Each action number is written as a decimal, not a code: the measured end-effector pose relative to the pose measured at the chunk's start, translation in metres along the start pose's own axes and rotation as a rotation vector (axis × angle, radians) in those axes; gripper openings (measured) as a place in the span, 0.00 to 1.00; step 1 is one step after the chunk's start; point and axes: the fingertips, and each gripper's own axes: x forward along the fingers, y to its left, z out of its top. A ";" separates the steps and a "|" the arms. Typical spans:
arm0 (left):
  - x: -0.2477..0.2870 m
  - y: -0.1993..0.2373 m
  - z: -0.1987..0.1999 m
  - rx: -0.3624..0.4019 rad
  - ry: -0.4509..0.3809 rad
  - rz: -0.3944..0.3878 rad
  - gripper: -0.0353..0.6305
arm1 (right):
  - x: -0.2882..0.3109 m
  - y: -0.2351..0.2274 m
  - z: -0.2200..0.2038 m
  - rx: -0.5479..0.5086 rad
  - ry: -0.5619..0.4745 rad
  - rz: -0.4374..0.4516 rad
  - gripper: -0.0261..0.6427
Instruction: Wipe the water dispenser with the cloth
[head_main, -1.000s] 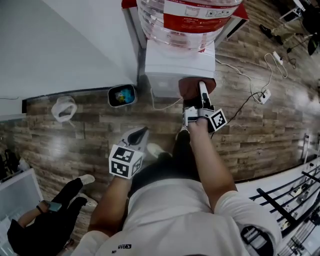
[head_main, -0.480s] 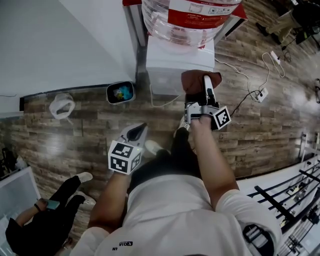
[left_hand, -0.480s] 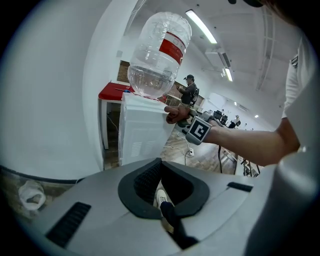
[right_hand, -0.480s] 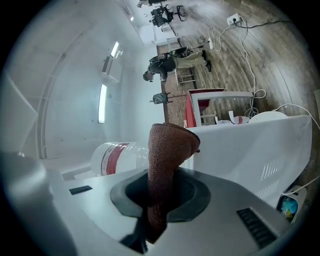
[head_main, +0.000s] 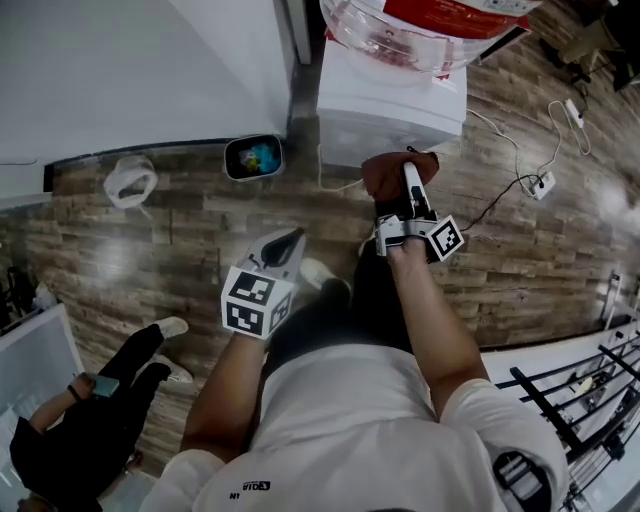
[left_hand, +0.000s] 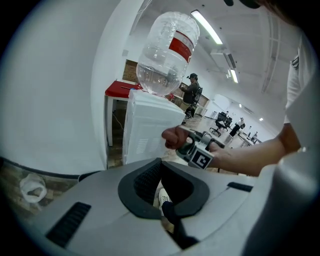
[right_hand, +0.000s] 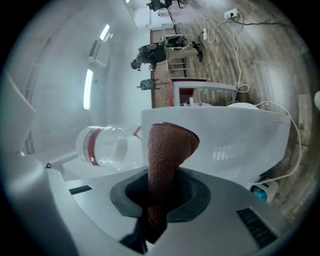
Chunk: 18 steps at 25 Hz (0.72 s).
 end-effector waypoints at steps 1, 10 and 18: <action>-0.001 0.002 -0.004 -0.007 0.005 0.006 0.04 | -0.004 -0.025 -0.007 0.012 0.012 -0.050 0.12; 0.010 0.021 -0.039 -0.086 0.049 0.053 0.04 | -0.017 -0.223 -0.053 0.042 0.041 -0.444 0.12; 0.044 0.029 -0.092 -0.139 0.136 0.030 0.04 | -0.018 -0.332 -0.072 0.061 0.017 -0.580 0.12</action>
